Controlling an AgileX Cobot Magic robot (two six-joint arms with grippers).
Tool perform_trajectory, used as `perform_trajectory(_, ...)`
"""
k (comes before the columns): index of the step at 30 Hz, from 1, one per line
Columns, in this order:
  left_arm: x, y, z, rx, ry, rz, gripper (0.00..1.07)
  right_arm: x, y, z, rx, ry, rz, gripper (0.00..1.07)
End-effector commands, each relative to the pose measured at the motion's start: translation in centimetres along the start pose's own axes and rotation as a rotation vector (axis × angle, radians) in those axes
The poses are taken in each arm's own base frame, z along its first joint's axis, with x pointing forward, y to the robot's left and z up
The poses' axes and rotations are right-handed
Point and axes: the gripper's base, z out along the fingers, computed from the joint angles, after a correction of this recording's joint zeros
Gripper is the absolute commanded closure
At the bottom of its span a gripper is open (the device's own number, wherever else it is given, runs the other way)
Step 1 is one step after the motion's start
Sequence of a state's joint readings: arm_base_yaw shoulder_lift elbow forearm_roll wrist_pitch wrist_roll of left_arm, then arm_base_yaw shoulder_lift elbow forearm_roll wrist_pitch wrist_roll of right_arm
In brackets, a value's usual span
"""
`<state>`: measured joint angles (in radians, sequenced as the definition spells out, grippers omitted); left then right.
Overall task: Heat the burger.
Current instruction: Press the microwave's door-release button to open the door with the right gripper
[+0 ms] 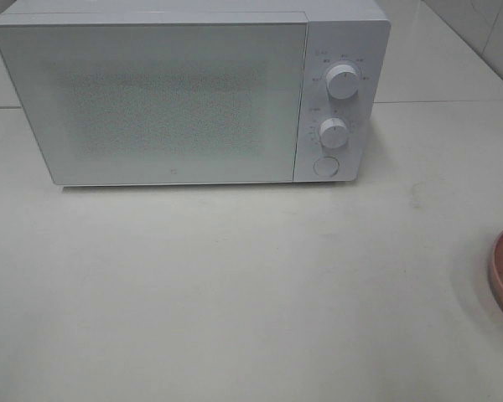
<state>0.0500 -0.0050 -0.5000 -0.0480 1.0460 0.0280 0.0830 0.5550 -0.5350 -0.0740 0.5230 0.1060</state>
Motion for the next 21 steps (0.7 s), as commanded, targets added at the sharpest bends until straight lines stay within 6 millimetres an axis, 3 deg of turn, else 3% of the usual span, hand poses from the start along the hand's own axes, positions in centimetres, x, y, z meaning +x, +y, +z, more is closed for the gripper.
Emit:
perform_trajectory(1,0.1,0.0,-0.2,0.005,-0.024,-0.002,0.09,-0.7,0.1,0.5,-0.010,-0.029,0.010,0.31)
perform_trajectory(21,0.1,0.0,-0.2,0.005,-0.024,-0.002,0.09,-2.8,0.8,7.3,-0.039,-0.083,0.050,0.31)
